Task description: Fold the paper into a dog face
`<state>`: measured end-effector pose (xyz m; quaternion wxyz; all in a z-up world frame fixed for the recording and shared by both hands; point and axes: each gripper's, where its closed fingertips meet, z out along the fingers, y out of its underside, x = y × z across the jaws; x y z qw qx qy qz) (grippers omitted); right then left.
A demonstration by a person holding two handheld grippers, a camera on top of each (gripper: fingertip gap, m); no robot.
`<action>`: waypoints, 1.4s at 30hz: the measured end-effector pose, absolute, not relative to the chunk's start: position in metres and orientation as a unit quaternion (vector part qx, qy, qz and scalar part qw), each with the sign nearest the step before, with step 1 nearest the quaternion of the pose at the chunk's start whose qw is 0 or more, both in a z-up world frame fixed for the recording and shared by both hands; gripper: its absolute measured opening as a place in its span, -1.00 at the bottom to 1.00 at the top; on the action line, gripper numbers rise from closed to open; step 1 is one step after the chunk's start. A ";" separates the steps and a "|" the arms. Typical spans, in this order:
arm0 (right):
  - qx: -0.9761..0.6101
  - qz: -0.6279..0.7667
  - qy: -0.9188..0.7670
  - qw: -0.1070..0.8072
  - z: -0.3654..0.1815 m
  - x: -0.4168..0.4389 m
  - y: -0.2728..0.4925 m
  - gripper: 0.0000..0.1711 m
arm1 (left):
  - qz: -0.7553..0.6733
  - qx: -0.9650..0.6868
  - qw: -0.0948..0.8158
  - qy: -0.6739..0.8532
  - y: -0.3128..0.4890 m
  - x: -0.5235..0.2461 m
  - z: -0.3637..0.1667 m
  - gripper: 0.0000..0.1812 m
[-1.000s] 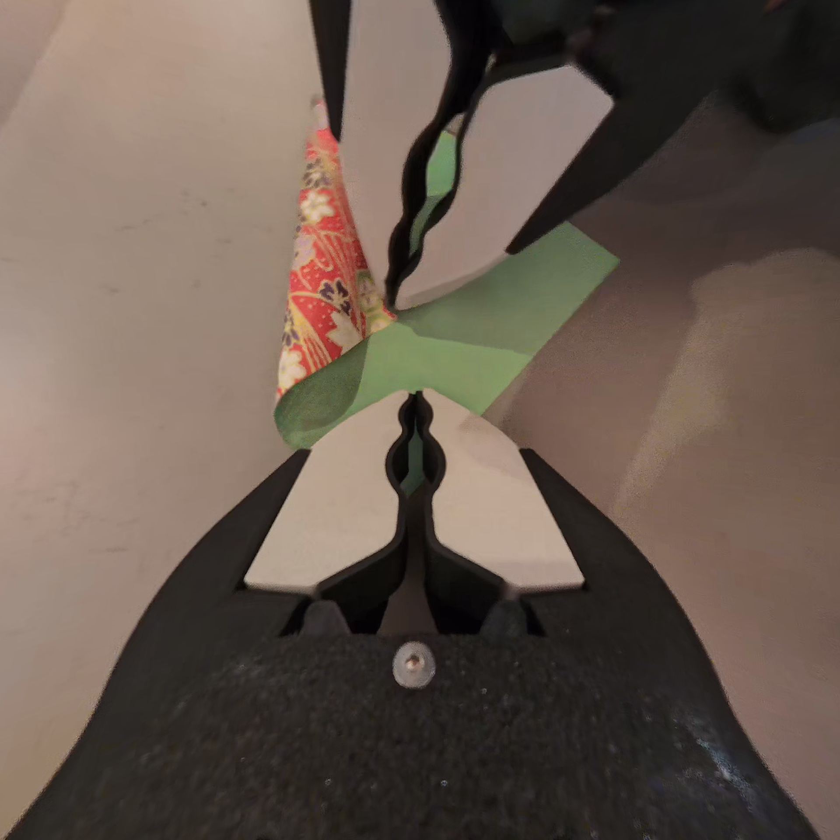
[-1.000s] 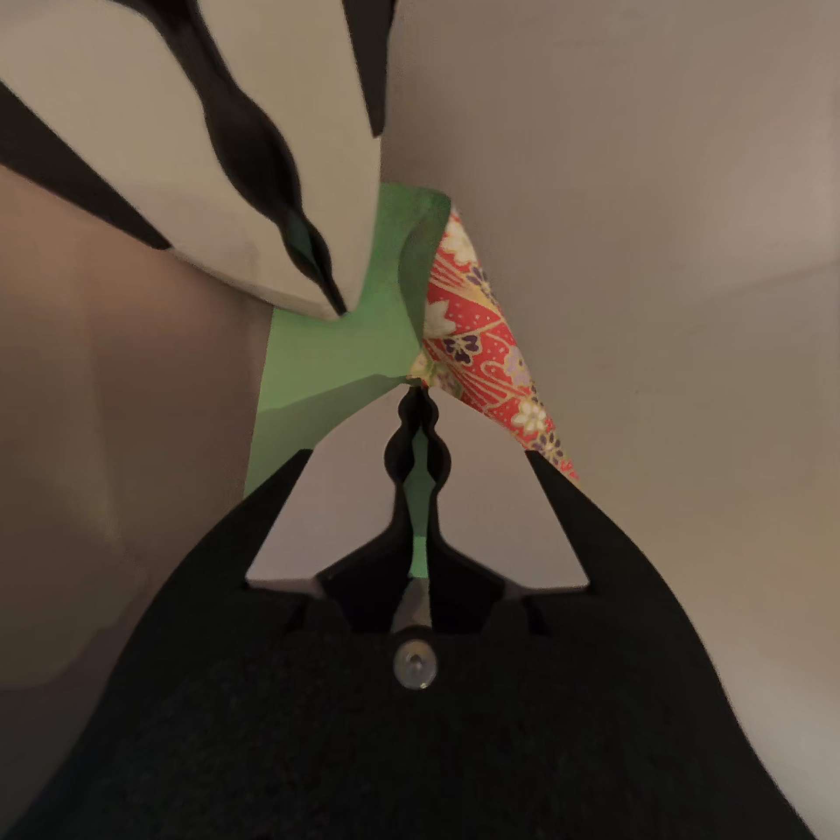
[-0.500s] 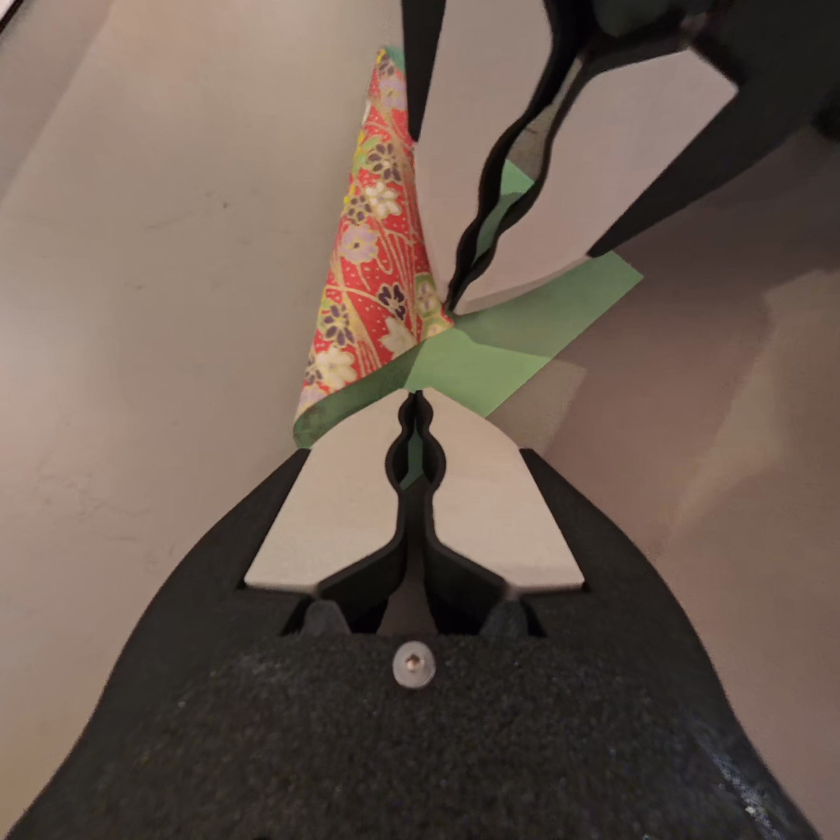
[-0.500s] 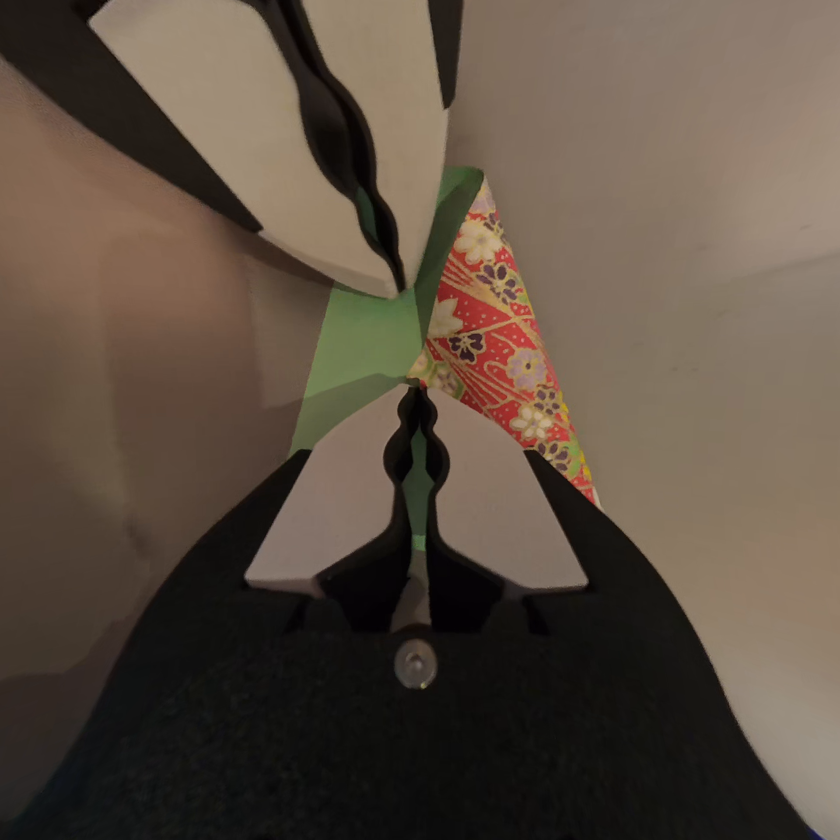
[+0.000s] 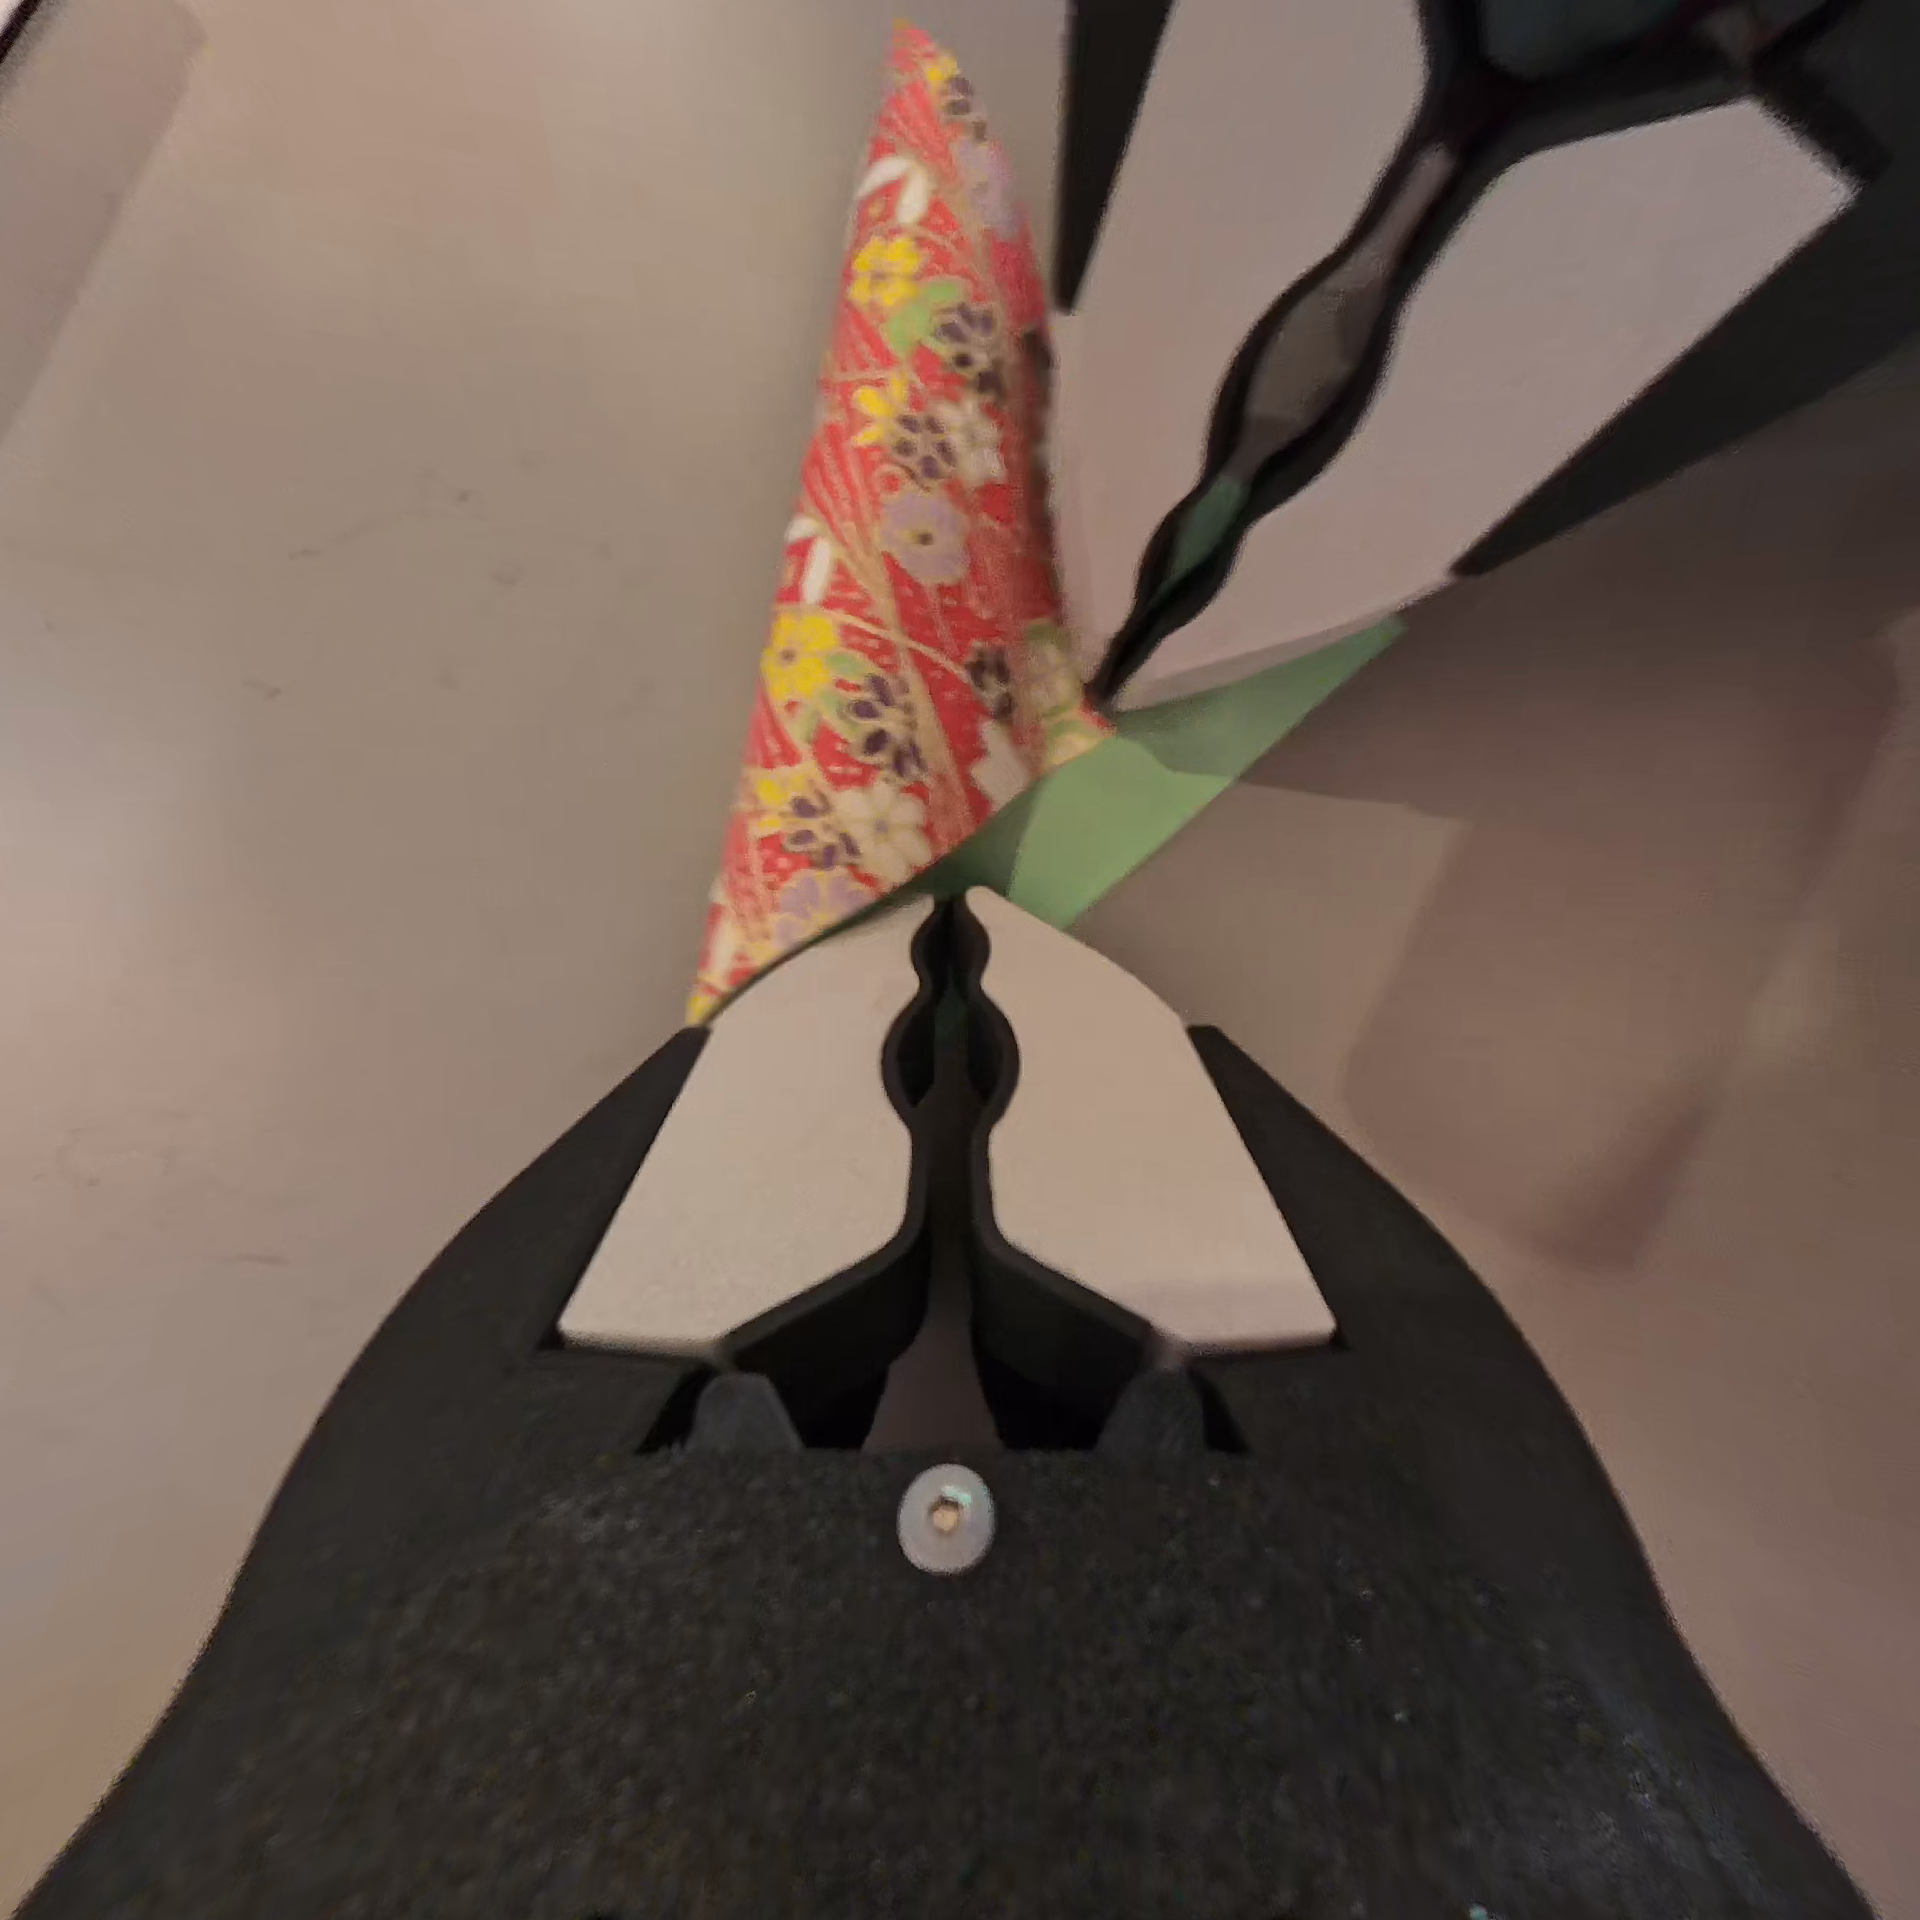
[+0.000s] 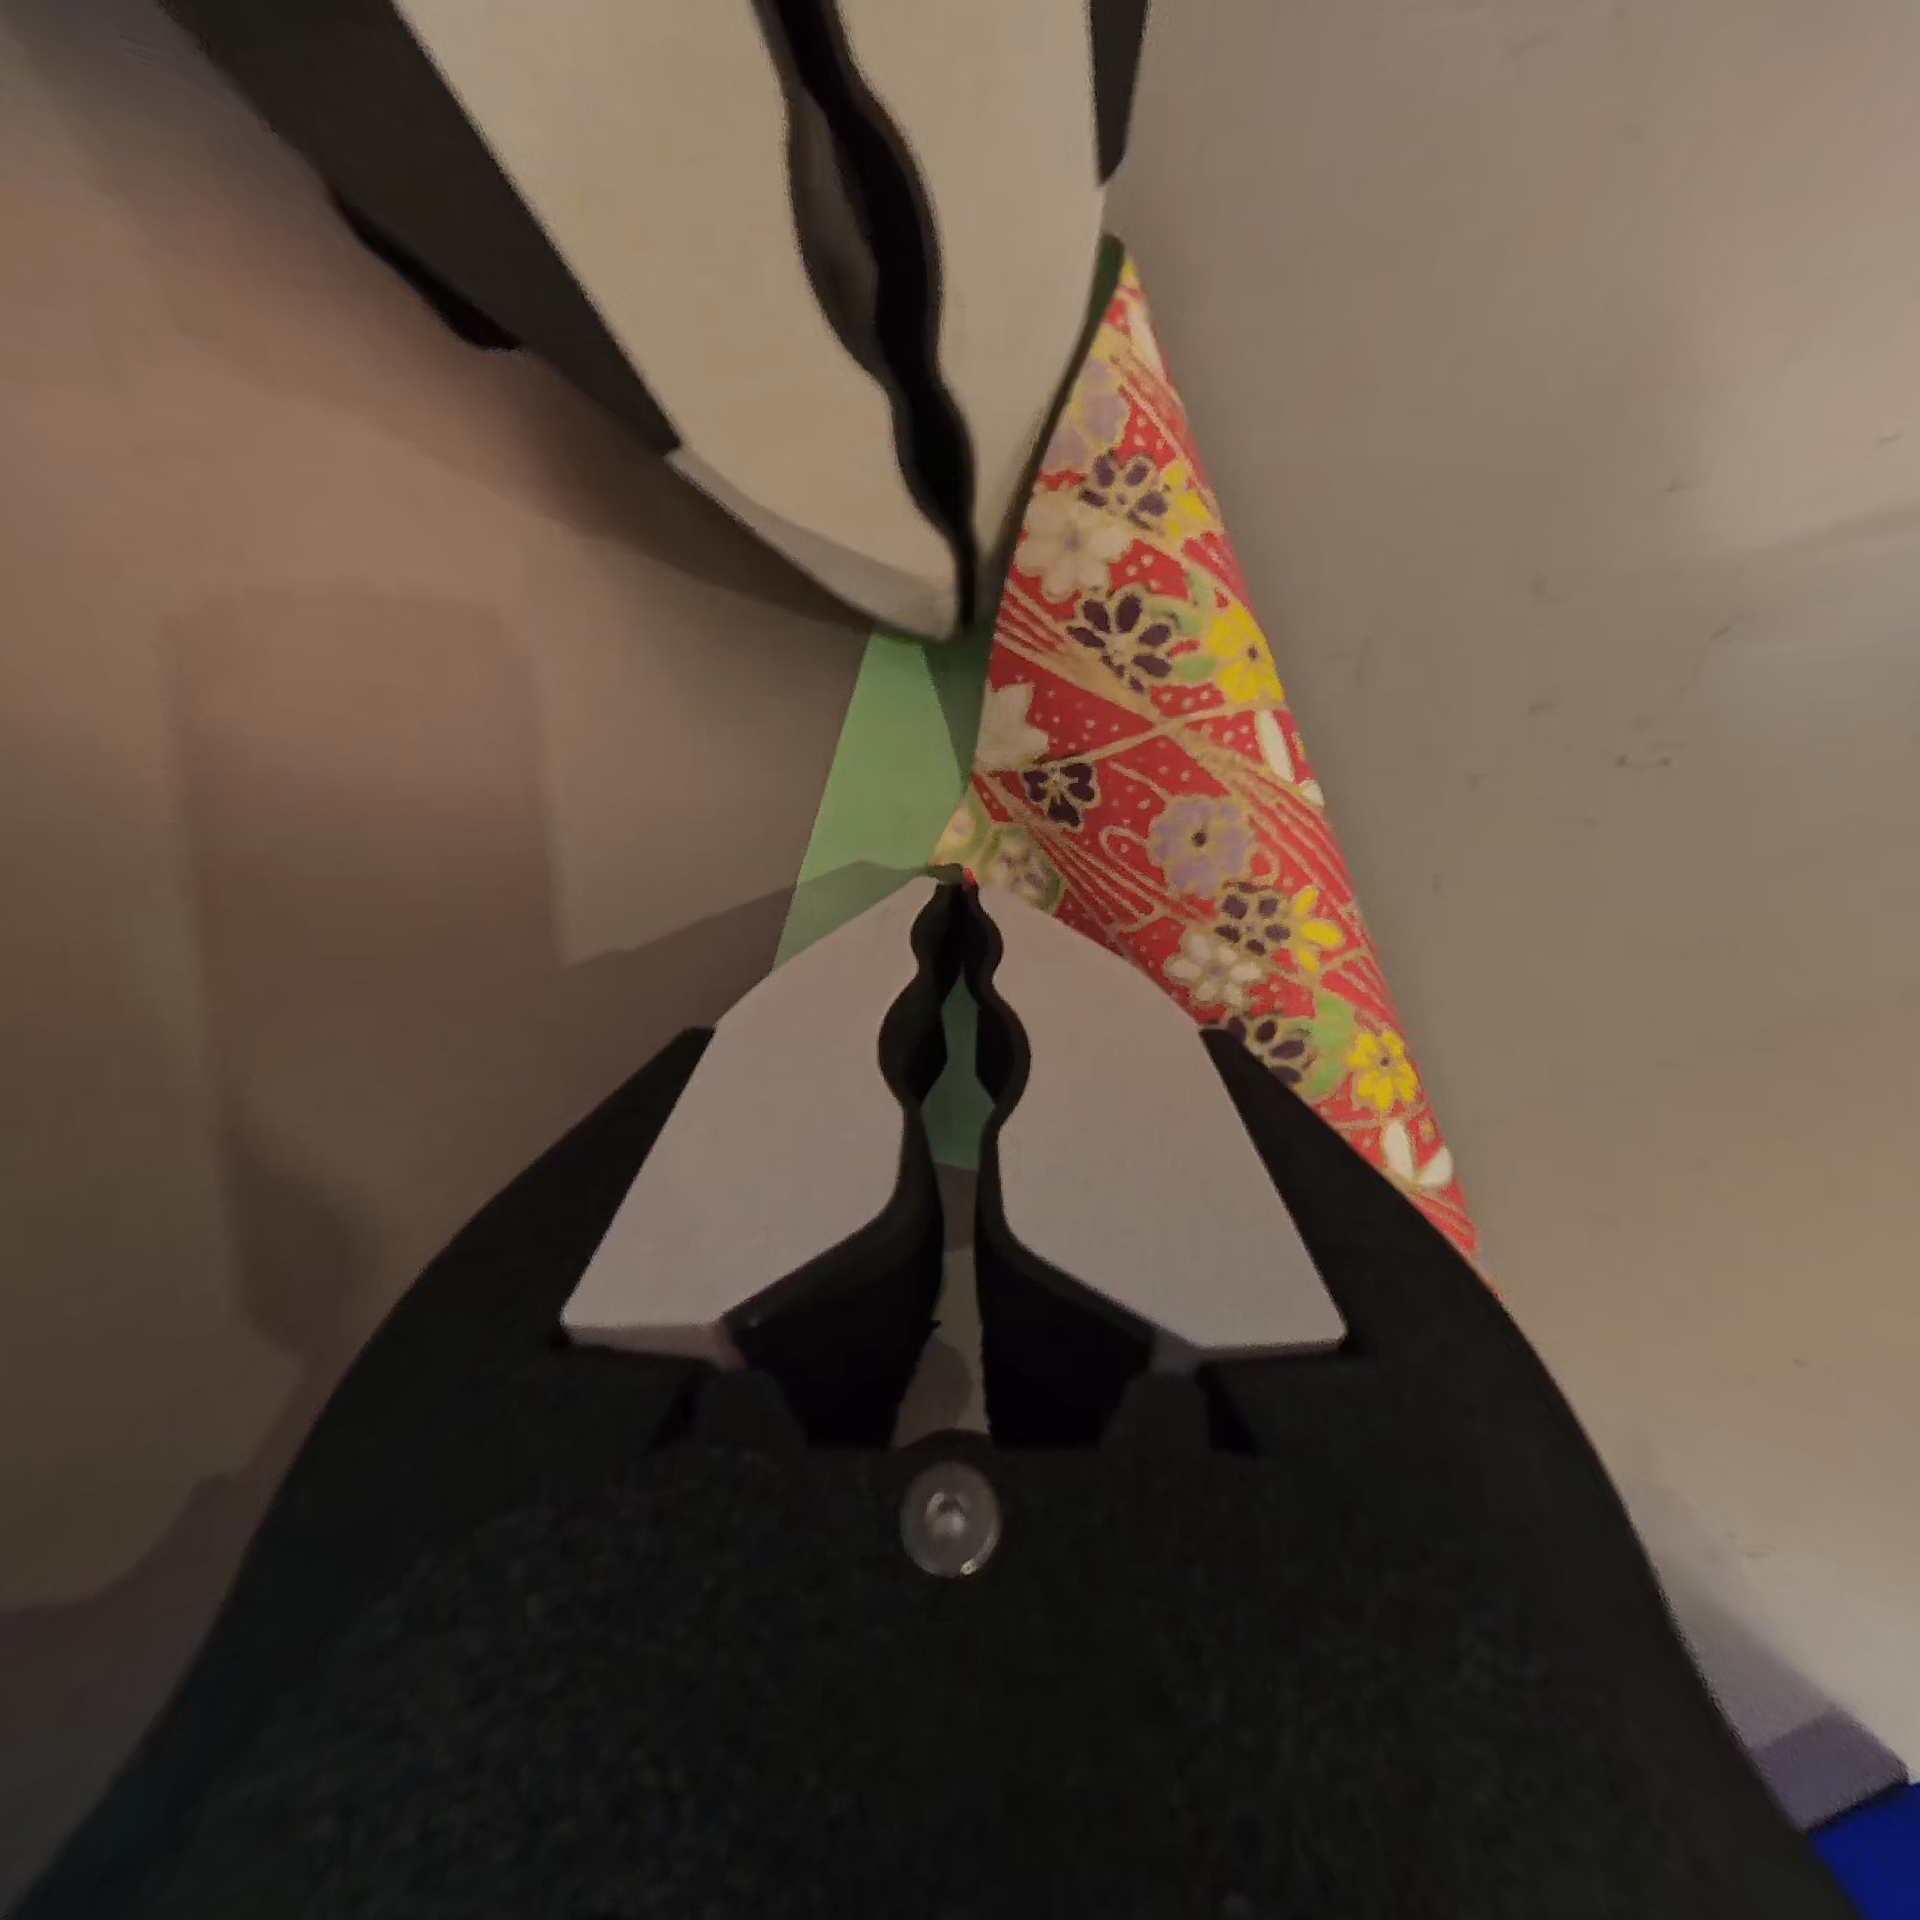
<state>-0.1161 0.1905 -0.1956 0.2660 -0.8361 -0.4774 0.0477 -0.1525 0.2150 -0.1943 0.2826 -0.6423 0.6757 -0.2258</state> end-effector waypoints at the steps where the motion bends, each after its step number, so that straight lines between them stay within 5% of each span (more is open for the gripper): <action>1: -0.834 0.047 -0.479 0.269 -0.196 -0.116 0.191 -1.00 | -0.240 -0.640 0.276 0.676 0.209 -0.151 -0.193 -1.00; 42: -0.825 0.030 -0.492 0.275 -0.195 -0.110 0.170 -1.00 | -0.245 -0.613 0.269 0.702 0.189 -0.142 -0.197 -1.00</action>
